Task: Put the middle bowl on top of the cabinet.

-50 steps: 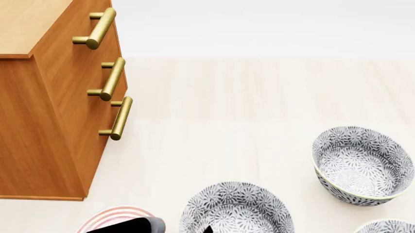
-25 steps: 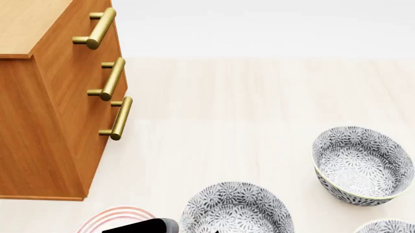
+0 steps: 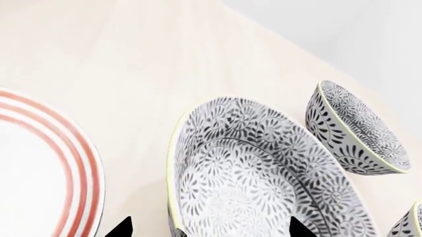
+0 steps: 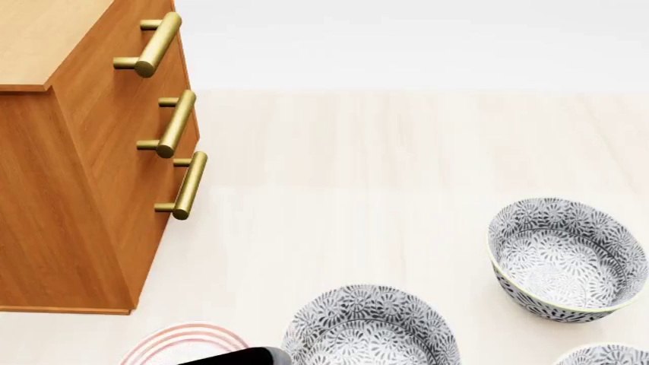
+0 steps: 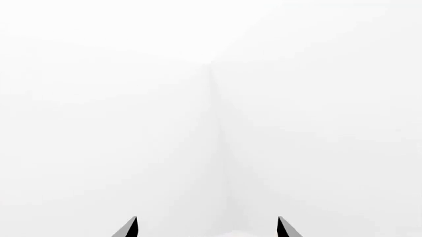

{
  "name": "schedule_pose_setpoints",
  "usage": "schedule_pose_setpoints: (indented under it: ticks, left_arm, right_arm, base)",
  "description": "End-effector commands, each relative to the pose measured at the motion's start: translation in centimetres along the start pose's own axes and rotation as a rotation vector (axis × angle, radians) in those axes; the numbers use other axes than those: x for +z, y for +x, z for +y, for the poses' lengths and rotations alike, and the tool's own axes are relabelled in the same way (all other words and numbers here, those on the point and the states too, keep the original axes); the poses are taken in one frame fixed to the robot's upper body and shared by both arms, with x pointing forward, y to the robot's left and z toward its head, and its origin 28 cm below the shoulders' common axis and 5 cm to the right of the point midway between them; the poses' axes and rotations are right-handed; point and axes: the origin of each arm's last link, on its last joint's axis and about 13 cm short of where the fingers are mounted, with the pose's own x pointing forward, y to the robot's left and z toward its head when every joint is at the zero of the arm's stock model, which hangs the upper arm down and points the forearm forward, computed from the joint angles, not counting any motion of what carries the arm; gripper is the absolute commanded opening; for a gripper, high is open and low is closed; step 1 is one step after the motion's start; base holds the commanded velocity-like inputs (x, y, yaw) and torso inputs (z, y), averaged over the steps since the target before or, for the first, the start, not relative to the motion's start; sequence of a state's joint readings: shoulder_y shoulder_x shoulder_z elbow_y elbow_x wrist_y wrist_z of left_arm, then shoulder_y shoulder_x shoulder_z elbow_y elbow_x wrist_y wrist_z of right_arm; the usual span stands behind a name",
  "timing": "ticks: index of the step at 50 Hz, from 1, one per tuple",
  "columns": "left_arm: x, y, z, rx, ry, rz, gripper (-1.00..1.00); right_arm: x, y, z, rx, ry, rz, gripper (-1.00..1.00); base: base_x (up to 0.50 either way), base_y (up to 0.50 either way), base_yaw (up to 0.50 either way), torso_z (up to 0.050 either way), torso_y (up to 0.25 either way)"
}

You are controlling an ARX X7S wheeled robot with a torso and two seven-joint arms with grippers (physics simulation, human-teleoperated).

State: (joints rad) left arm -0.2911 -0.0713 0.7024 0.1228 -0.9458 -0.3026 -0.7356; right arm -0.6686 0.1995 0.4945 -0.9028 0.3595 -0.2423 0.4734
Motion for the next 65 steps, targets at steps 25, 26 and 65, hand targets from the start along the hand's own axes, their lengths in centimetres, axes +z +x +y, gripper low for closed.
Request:
schedule_pose_setpoints:
  ticks: [25,26,65]
  left_arm:
    - [-0.5,0.9,-0.1,-0.004,0.001,0.013,1.0]
    - [-0.5,0.9,-0.1,-0.005,-0.002,0.015,1.0]
    - [0.3,-0.4,-0.2,-0.151,-0.029,-0.145,-1.0]
  right_arm:
    - [0.3,-0.1,-0.2,0.0,0.0,-0.011,1.0]
    - [0.3,-0.1,-0.2,0.0,0.0,-0.011,1.0]
    - [0.5,-0.3,-0.2,-0.003,0.003,-0.019,1.0]
  base:
    - [0.0,0.0,0.0,0.0,0.0]
    - [0.0,0.0,0.0,0.0,0.0]
    - [0.0,0.0,0.0,0.02,0.073]
